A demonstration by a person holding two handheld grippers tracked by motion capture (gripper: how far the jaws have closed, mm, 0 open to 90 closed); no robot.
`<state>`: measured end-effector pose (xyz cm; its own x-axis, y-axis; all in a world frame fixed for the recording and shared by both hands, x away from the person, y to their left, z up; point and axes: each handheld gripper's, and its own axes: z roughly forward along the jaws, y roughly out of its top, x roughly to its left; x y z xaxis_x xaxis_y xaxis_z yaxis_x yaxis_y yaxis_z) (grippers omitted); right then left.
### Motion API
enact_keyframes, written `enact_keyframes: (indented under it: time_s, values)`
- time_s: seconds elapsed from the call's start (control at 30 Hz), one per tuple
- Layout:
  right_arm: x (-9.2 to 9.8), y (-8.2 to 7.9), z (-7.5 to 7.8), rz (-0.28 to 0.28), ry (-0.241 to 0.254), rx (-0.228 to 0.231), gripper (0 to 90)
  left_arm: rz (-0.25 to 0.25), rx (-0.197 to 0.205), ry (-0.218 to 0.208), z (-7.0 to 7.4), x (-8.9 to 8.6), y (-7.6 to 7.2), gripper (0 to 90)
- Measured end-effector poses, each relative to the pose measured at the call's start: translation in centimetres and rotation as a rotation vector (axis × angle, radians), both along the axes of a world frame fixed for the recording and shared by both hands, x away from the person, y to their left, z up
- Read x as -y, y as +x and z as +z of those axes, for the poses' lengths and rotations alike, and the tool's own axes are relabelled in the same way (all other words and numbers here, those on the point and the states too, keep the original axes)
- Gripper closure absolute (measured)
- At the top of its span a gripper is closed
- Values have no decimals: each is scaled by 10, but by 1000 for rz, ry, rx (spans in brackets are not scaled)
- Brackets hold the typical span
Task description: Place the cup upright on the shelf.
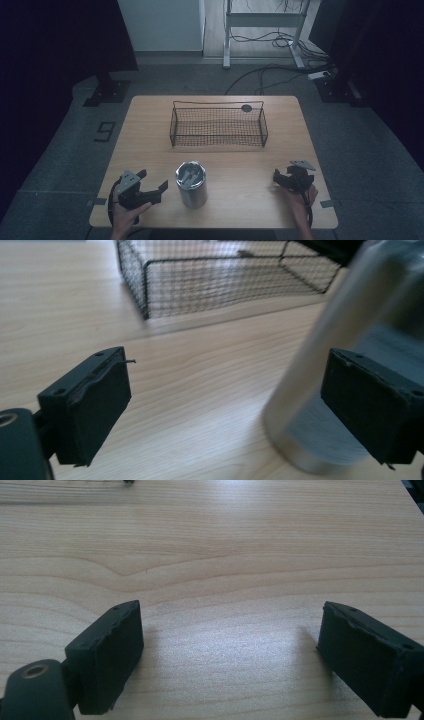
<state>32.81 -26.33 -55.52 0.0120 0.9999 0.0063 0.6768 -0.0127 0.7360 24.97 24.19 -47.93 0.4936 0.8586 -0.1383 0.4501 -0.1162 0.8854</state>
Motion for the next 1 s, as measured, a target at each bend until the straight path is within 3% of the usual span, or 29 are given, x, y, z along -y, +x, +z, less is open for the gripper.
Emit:
enact_keyframes:
  time_s: [0.17, 0.5, 1.0]
  values:
    - [0, 0, 0, 1, 0, 1, 115, -44, 16, 6, 10, 9, -8, 35]
    - [0, 0, 0, -1, 1, 1, 119, -159, 8, 6, 16, 28, -15, 0]
    - [0, -1, 0, -1, 3, 2, 123, -212, -15, 34, 6, 59, -16, 0]
